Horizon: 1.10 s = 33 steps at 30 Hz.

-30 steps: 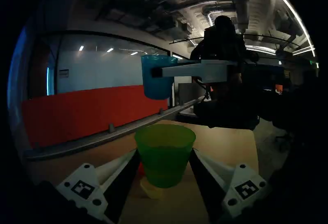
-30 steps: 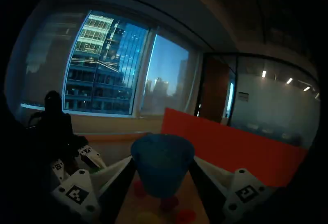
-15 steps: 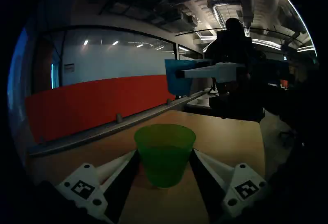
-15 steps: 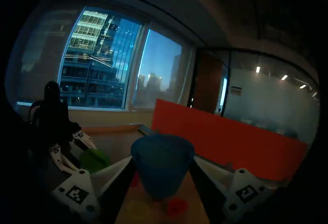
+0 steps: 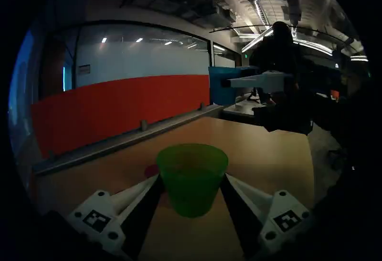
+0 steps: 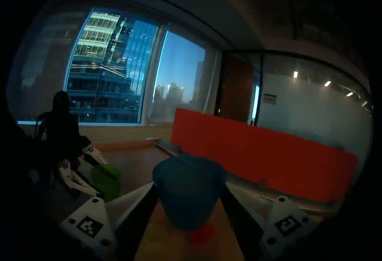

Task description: Pour water

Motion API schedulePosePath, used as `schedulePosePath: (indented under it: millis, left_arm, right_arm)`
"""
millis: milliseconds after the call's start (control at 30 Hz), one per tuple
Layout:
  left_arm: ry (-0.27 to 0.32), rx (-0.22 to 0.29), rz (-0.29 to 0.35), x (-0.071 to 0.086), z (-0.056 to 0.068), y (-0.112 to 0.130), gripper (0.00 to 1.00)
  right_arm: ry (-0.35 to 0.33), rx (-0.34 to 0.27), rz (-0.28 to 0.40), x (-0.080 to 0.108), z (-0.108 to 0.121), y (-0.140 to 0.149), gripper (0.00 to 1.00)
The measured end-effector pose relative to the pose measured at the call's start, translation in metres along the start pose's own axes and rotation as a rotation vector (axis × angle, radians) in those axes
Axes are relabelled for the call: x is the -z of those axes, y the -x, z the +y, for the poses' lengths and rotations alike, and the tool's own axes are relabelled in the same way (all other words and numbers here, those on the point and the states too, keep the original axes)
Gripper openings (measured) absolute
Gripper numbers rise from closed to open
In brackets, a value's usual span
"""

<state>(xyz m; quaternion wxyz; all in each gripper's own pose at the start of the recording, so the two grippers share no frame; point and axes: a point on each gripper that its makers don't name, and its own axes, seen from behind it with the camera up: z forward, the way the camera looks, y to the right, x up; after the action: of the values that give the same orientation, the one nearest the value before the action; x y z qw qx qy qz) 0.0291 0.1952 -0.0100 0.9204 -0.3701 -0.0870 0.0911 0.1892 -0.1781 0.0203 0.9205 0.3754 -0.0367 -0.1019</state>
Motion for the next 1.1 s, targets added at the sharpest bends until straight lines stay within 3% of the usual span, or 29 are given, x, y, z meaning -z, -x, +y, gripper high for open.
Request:
schedulePosePath:
  millis: [467,1100]
  left_arm:
    - [-0.002,-0.024,-0.12,-0.016,-0.007,0.046,0.81]
    - [0.018,-0.028,-0.271,-0.027,-0.012,0.098,0.81]
  right_arm:
    - [-0.024,0.004,-0.062,-0.015,-0.002,0.059,0.88]
    - [-0.067,-0.053,-0.163,-0.029,-0.002,0.124,0.88]
